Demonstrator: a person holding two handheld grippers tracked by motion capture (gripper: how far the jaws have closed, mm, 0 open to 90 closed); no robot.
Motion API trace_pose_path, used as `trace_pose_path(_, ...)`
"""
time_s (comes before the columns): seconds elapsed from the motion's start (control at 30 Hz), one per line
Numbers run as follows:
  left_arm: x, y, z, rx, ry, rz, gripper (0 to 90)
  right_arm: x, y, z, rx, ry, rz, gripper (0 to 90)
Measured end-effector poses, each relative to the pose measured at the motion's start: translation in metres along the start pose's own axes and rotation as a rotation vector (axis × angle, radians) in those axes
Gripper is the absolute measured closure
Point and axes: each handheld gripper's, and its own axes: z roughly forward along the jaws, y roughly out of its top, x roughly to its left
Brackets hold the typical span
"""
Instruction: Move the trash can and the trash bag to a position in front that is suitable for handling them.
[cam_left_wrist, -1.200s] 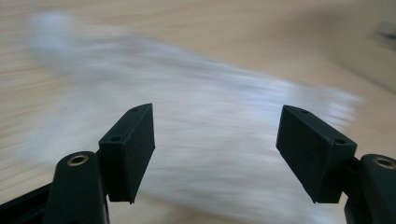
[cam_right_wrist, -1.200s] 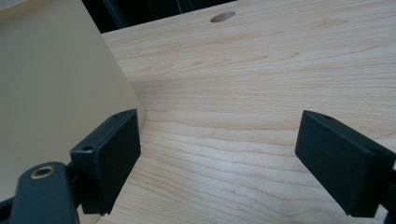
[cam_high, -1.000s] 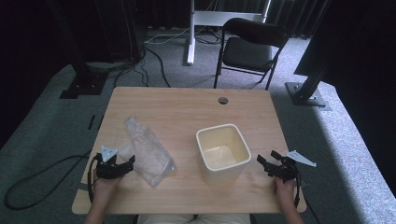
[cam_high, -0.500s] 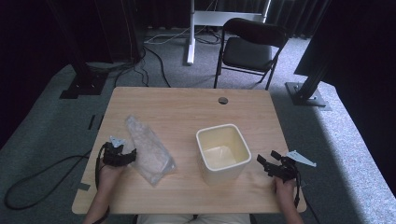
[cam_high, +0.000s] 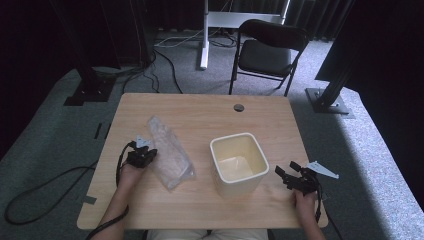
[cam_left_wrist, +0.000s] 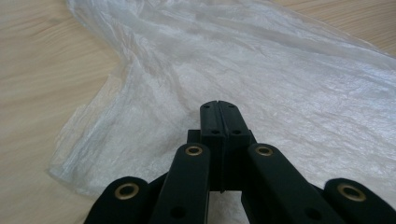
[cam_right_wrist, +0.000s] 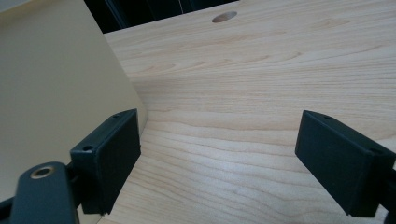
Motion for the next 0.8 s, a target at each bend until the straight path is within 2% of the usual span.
trace_pose_path(0.03, 0.0, 0.0, 0.0, 0.0, 0.0, 0.0, 90.0, 0.0, 0.0, 0.0, 0.0, 0.0, 0.0, 13.5)
trace_pose_path(0.07, -0.002, 0.004, 0.004, 0.003, -0.026, 0.003, 90.0, 0.0, 0.0, 0.0, 0.0, 0.001, 0.0, 13.5)
trace_pose_path(0.1, -0.002, 0.004, 0.004, 0.003, -0.026, 0.003, 88.6, 0.0, 0.0, 0.0, 0.0, 0.001, 0.0, 13.5)
trace_pose_path(0.13, -0.006, 0.006, 0.007, -0.003, -0.052, 0.021, 87.1, 0.0, 0.0, 0.0, 0.0, 0.001, 0.0, 13.5)
trace_pose_path(0.17, -0.006, 0.006, 0.007, -0.003, -0.052, 0.021, 87.1, 0.0, 0.0, 0.0, 0.0, 0.002, 0.0, 13.5)
trace_pose_path(0.2, -0.009, 0.007, 0.008, -0.002, -0.071, 0.034, 85.9, 0.0, 0.0, 0.0, 0.0, 0.002, 0.0, 13.5)
trace_pose_path(0.23, -0.015, 0.007, 0.009, -0.002, -0.083, 0.066, 81.8, 0.0, 0.0, 0.0, 0.0, 0.003, 0.001, 13.5)
trace_pose_path(0.27, -0.016, 0.008, 0.008, -0.001, -0.089, 0.068, 81.5, 0.0, 0.0, 0.0, 0.0, 0.002, 0.001, 13.5)
trace_pose_path(0.3, -0.018, 0.007, 0.006, -0.02, -0.093, 0.06, 77.7, 0.0, 0.0, 0.0, 0.001, 0.003, 0.002, 13.5)
trace_pose_path(0.33, -0.02, 0.007, 0.002, -0.043, -0.09, 0.034, 68.2, 0.0, 0.0, 0.0, 0.001, 0.003, 0.001, 13.5)
trace_pose_path(0.37, -0.022, 0.007, -0.003, -0.06, -0.05, -0.005, 54.4, 0.0, 0.0, 0.0, 0.001, 0.004, 0.003, 13.5)
trace_pose_path(0.4, -0.023, 0.007, -0.01, -0.071, 0.0, -0.057, 44.4, 0.0, 0.0, 0.0, 0.001, 0.004, 0.004, 13.5)
trace_pose_path(0.47, -0.022, 0.003, -0.02, -0.064, 0.06, -0.134, 30.2, 0.0, 0.0, 0.0, 0.0, 0.003, 0.005, 13.5)
trace_pose_path(0.5, -0.023, -0.001, -0.025, -0.069, 0.08, -0.141, 29.0, 0.0, 0.0, 0.0, 0.001, 0.003, 0.004, 13.5)
trace_pose_path(0.57, -0.024, -0.004, -0.028, -0.066, 0.089, -0.129, 29.0, 0.0, 0.0, 0.0, 0.002, 0.002, 0.003, 13.5)
trace_pose_path(0.6, -0.028, -0.009, -0.031, -0.038, 0.105, -0.113, 29.0, 0.0, 0.0, 0.0, 0.004, 0.001, 0.001, 13.5)
trace_pose_path(0.77, -0.037, -0.013, -0.022, -0.011, 0.109, -0.103, 28.9, 0.0, 0.0, 0.0, 0.005, -0.001, 0.002, 13.5)
trace_pose_path(0.8, -0.045, -0.014, -0.012, 0.029, 0.121, -0.068, 28.9, 0.0, 0.0, 0.0, 0.005, -0.001, 0.003, 13.5)
